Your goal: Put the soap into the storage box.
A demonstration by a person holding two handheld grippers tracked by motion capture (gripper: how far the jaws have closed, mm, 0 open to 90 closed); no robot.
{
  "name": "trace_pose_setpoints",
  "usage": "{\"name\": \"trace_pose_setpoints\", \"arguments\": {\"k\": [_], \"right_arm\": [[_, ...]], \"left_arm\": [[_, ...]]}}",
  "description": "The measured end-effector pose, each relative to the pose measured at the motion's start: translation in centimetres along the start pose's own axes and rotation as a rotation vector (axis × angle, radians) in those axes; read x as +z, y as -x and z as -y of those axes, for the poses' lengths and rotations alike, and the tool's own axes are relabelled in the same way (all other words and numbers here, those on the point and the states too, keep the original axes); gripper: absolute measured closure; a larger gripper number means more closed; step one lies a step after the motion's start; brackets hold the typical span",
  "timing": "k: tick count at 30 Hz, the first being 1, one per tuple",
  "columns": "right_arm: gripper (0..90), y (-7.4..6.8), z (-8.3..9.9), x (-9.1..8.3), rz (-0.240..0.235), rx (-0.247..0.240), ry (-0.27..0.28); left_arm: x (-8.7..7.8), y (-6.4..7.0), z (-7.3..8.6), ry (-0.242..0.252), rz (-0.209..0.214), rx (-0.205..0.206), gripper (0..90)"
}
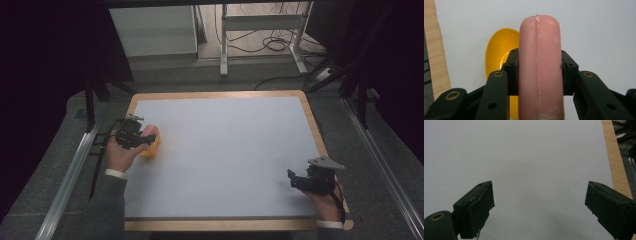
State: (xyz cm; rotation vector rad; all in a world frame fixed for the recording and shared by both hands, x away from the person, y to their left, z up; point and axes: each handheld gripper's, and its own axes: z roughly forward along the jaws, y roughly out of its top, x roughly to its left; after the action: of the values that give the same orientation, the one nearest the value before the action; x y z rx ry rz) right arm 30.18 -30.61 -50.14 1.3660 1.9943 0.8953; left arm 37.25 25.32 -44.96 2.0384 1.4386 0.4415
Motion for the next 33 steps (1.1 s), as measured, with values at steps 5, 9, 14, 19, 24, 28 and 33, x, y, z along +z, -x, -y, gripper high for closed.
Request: {"name": "trace_pose_setpoints", "arguments": {"k": [5, 9, 14, 19, 24, 28, 33], "right_arm": [[8.2, 0.0, 0.0, 0.0, 0.001, 0.000, 0.000], [8.1, 0.0, 0.0, 0.0, 0.005, 0.001, -0.001], [8.2, -0.1, -0.1, -0.1, 0.005, 0.000, 0.000], [8.2, 0.0, 0.0, -0.1, 0.007, 0.001, -0.001], [8.2, 0.0, 0.0, 0.0, 0.006, 0.000, -0.002], [8.2, -0.1, 0.0, 0.1, 0.006, 0.000, -0.003], [8.2, -0.1, 0.0, 0.1, 0.006, -0.003, -0.008]], "left_arm": [[0.2, -0.3, -0.1, -0.005, -0.005, -0.007, 60.3], [0.5, -0.6, -0.2, -0.010, -0.008, -0.014, 60.3], [1.0, -1.1, -0.3, -0.022, -0.019, -0.025, 60.3], [1.8, -1.6, -0.1, -0.042, -0.026, -0.043, 60.2], [2.5, -2.0, 0.3, -0.048, -0.018, -0.065, 60.3], [3.3, -2.2, 0.7, -0.069, -0.019, -0.074, 60.2], [3.9, -2.2, 0.9, -0.087, -0.021, -0.072, 60.2]]}}
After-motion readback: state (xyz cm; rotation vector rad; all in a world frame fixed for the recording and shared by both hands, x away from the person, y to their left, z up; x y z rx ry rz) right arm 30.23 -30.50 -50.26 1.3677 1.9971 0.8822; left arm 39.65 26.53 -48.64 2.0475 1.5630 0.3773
